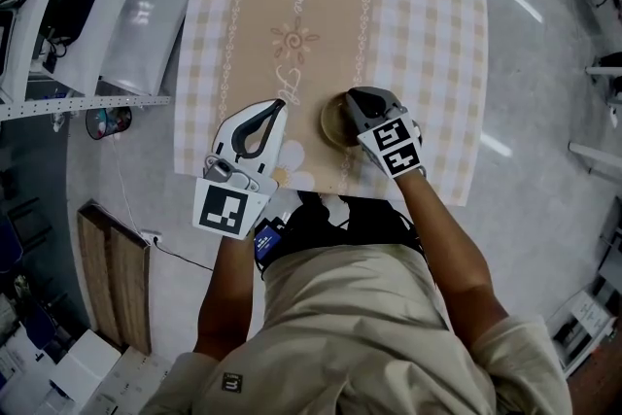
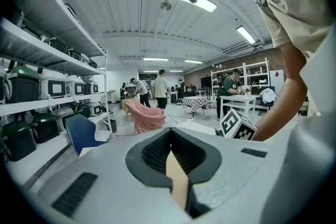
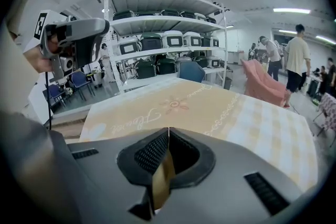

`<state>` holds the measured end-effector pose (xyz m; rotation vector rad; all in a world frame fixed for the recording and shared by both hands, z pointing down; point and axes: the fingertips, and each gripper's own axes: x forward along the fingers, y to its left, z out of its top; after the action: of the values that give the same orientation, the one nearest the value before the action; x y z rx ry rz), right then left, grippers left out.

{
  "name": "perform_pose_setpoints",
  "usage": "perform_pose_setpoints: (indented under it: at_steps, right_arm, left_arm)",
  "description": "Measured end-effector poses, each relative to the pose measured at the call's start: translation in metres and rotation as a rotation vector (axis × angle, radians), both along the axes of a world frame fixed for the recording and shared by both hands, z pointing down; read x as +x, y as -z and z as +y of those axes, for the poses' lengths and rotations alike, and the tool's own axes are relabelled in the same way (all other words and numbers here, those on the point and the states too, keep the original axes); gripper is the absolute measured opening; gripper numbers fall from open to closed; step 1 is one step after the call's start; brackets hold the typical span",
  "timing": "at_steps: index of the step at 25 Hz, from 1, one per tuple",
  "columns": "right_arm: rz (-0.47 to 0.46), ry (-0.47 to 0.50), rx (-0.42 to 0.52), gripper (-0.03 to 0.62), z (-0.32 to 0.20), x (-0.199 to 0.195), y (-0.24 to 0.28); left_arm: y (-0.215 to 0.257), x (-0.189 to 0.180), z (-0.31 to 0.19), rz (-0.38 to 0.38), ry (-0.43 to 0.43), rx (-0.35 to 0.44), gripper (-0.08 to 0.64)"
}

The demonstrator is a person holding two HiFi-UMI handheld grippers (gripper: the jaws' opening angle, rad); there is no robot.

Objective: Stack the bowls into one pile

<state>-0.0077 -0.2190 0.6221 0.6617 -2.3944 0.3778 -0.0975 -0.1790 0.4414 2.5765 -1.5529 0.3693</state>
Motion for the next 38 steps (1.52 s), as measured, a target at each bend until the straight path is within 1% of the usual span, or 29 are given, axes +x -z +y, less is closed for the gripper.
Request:
perform_pose_setpoints:
  at_steps: [8, 16, 20, 26, 28, 30, 32, 35, 38]
  right_arm:
    - [0.008, -0.009, 0.032, 0.008, 0.014, -0.005, 0.021]
    - [-0.031, -0.045, 0.114, 0.008, 0.038, -0.011, 0.078]
    - [-0.061, -0.049, 0.183, 0.008, 0.053, -0.016, 0.126]
    - [-0.131, -0.013, 0.304, 0.006, 0.088, -0.027, 0.217]
    - [-0.158, 0.015, 0.372, 0.005, 0.102, -0.032, 0.253]
    - [-0.179, 0.051, 0.46, 0.003, 0.117, -0.039, 0.289]
    - [-0.195, 0.068, 0.523, 0.003, 0.132, -0.043, 0.318]
    - [-0.218, 0.064, 0.563, 0.003, 0.15, -0.045, 0.349]
    - [-0.22, 0.06, 0.584, 0.003, 0.166, -0.044, 0.368]
  left_arm:
    - [0.015, -0.016, 0.019, 0.009, 0.003, 0.022, 0.008]
    - [0.048, -0.028, 0.049, 0.006, -0.022, 0.077, 0.008]
    - [0.067, -0.039, 0.064, 0.009, -0.034, 0.106, 0.008]
    - [0.094, -0.048, 0.09, 0.012, -0.052, 0.151, 0.008]
    - [0.104, -0.05, 0.098, 0.014, -0.06, 0.169, 0.008]
    - [0.112, -0.051, 0.104, 0.013, -0.071, 0.187, 0.008]
    - [0.119, -0.053, 0.11, 0.011, -0.082, 0.207, 0.008]
    - [0.128, -0.052, 0.119, 0.012, -0.097, 0.229, 0.008]
    - [0.138, -0.051, 0.128, 0.013, -0.11, 0.249, 0.008]
